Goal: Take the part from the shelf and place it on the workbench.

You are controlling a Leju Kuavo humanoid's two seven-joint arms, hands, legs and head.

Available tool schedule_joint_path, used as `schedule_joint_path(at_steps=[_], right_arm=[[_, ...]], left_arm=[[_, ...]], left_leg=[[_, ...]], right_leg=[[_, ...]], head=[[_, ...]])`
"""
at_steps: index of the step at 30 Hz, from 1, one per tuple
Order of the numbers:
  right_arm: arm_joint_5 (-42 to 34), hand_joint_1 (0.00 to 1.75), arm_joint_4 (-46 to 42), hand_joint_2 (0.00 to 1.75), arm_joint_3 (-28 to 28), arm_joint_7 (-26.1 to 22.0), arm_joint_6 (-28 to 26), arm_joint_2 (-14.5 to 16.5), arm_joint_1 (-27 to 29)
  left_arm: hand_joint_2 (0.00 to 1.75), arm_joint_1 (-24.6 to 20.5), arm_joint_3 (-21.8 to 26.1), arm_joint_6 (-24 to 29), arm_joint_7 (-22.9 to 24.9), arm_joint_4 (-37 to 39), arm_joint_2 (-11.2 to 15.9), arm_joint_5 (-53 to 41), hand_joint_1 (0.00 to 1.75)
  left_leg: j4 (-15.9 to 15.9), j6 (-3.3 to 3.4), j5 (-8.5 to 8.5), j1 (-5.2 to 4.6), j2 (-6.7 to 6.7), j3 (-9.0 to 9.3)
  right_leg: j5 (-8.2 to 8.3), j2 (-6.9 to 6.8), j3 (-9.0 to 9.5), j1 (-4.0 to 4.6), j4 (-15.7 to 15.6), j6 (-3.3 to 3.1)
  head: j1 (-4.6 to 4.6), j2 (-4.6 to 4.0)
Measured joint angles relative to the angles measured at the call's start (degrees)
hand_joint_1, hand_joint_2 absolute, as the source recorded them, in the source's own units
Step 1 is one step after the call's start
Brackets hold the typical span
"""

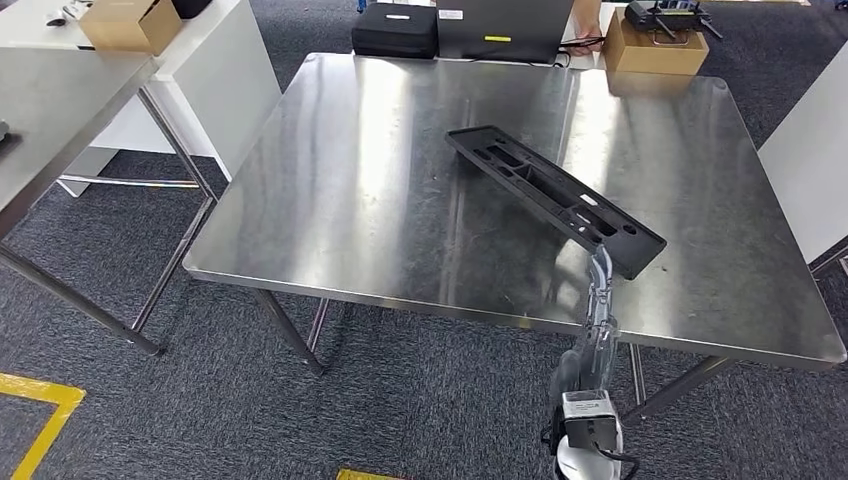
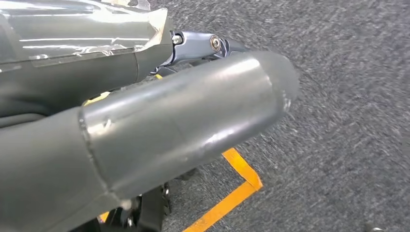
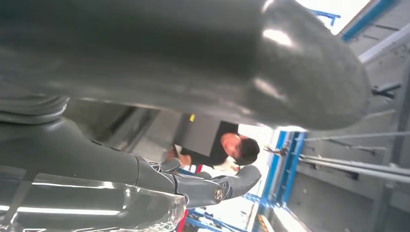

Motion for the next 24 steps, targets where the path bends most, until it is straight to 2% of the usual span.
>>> schedule_joint_path(at_steps=[1,2,3,4,6,7,10,11,12,14,15,16,17,18,19,20,21,22,24], right_arm=[[-0.08,0.0,0.61,0.0,0.0,0.0,-0.01,0.02,0.01],[-0.29,0.0,1.23,0.0,-0.01,0.0,-0.13,0.01,0.02],[-0.63,0.0,1.81,0.0,-0.03,0.0,-0.4,-0.04,0.03],[-1.11,0.0,2.29,0.0,-0.04,0.0,-0.83,-0.12,0.02],[-2.43,0.0,2.92,0.0,-0.07,0.01,-1.99,-0.46,0.02],[-3.26,0.0,3.14,0.0,-0.07,0.01,-2.55,-0.78,0.03],[-5.78,0.0,3.54,0.0,-0.04,0.02,-4.43,-2.05,0.26],[-6.39,0.0,3.59,0.0,-0.03,0.01,-5.04,-2.49,0.4],[-6.85,0.0,3.63,0.0,-0.03,0.02,-5.53,-2.9,0.53],[-7.33,0.0,3.73,0.0,-0.02,0.01,-6.07,-3.61,0.88],[-7.44,0.0,3.8,0.0,-0.01,0.02,-6.27,-3.87,1.13],[-7.5,0.0,3.85,0.0,-0.01,0.02,-6.49,-4.1,1.45],[-7.52,0.0,3.89,0.0,-0.01,0.02,-6.74,-4.26,1.77],[-7.54,0.0,3.91,0.0,-0.01,0.02,-6.97,-4.36,2.04],[-7.55,0.0,3.91,0.0,-0.01,0.02,-7.13,-4.43,2.23],[-7.57,0.0,3.9,0.0,-0.01,0.02,-7.21,-4.48,2.33],[-7.64,0.0,3.87,0.0,-0.02,0.02,-7.24,-4.5,2.48],[-7.81,0.0,3.8,0.0,-0.03,0.02,-7.24,-4.51,2.7],[-8.37,0.0,3.64,0.0,-0.19,0.01,-7.23,-4.57,3.32]], left_arm=[[0.0,0.02,0.01,-0.12,0.01,0.0,-0.01,-0.11,0.0],[0.0,0.03,0.01,-0.33,0.02,-0.01,-0.01,-0.25,0.0],[0.0,0.01,0.0,-0.57,0.02,-0.01,-0.02,-0.38,0.0],[0.0,-0.04,-0.01,-0.82,0.02,-0.02,0.0,-0.51,0.0],[0.0,-0.26,-0.02,-1.12,0.0,-0.03,0.04,-0.77,0.0],[0.0,-0.34,-0.03,-1.21,-0.05,-0.04,0.05,-0.89,0.0],[0.0,-0.24,-0.04,-1.37,-0.31,-0.04,-0.05,-1.05,0.0],[0.0,-0.2,-0.04,-1.49,-0.36,-0.03,-0.13,-1.07,0.0],[0.0,-0.2,-0.04,-1.62,-0.39,-0.03,-0.21,-1.09,0.0],[0.0,-0.19,-0.04,-1.81,-0.42,-0.04,-0.3,-1.13,0.0],[0.0,-0.17,-0.04,-1.87,-0.42,-0.04,-0.32,-1.15,0.0],[0.0,-0.15,-0.04,-1.93,-0.42,-0.04,-0.35,-1.22,0.0],[0.0,-0.13,-0.04,-2.03,-0.41,-0.04,-0.38,-1.35,0.0],[0.0,-0.13,-0.04,-2.15,-0.39,-0.04,-0.42,-1.48,0.0],[0.0,-0.13,-0.04,-2.25,-0.38,-0.03,-0.47,-1.59,0.0],[0.0,-0.13,-0.04,-2.35,-0.36,-0.03,-0.51,-1.66,0.0],[0.0,-0.15,-0.04,-2.41,-0.33,-0.03,-0.55,-1.7,0.0],[0.0,-0.16,-0.04,-2.45,-0.32,-0.04,-0.56,-1.79,0.0],[0.0,-0.17,-0.05,-2.48,-0.3,-0.03,-0.6,-2.02,0.0]], left_leg=[[1.65,0.14,-0.47,-0.01,0.0,-0.57],[1.14,0.44,0.13,-0.06,0.0,-0.01],[-1.43,0.88,1.52,-0.19,0.0,1.67],[-5.35,1.52,3.17,-0.41,-0.01,4.18],[-12.06,2.48,5.2,-1.04,0.1,8.27],[-13.6,2.72,5.53,-1.34,0.16,9.14],[-14.56,3.07,6.75,-1.8,0.36,8.94],[-15.04,3.35,7.49,-1.76,0.45,8.75],[-15.51,3.61,8.24,-1.64,0.56,8.45],[-15.8,4.04,9.3,-1.62,0.72,7.48],[-15.74,4.09,9.7,-1.66,0.8,6.93],[-15.65,4.08,10.06,-1.7,0.85,6.4],[-15.53,4.02,10.35,-1.71,0.88,5.92],[-15.35,3.91,10.58,-1.7,0.88,5.48],[-15.06,3.77,10.74,-1.69,0.87,5.06],[-14.67,3.58,10.84,-1.75,0.89,4.64],[-14.29,3.34,10.95,-1.84,0.9,4.28],[-13.92,3.09,11.06,-1.93,0.89,4.0],[-13.69,2.45,11.43,-2.04,0.84,3.75]], right_leg=[[0.2,-0.03,-0.3,0.21,0.01,-0.27],[0.41,-0.04,-0.55,0.41,0.01,-0.46],[0.64,-0.03,-0.75,0.59,0.01,-0.57],[0.86,-0.02,-0.88,0.69,0.01,-0.58],[1.27,-0.04,-1.02,1.0,0.04,-0.25],[1.47,-0.1,-1.04,1.03,0.04,0.04],[2.15,-0.3,-1.34,0.91,-0.19,1.29],[1.58,-0.31,-1.86,0.96,0.45,1.43],[0.25,-0.3,-2.74,1.03,2.13,1.33],[-4.15,-0.29,-5.25,0.96,8.82,0.72],[-5.95,-0.29,-6.22,0.86,12.38,0.69],[-7.0,-0.29,-6.45,0.81,14.64,0.91],[-7.21,-0.29,-5.71,0.76,14.98,1.34],[-6.62,-0.3,-3.74,0.71,12.86,1.89],[-5.75,-0.33,-0.9,0.65,9.02,2.38],[-5.08,-0.33,1.99,0.64,4.9,2.56],[-4.37,-0.3,4.13,0.75,1.76,2.53],[-4.1,-0.26,5.12,0.87,-0.15,2.24],[-3.73,-0.14,4.81,1.15,-0.62,1.39]], head=[[0.0,-0.01],[0.0,-0.01],[0.01,-0.01],[0.01,-0.01],[0.05,-0.01],[0.05,-0.01],[0.04,-0.01],[0.1,0.0],[0.21,0.0],[0.39,0.0],[0.44,0.0],[0.44,-0.01],[0.44,-0.01],[0.45,0.0],[0.45,0.01],[0.45,0.01],[0.4,0.01],[0.41,0.01],[0.39,0.0]])
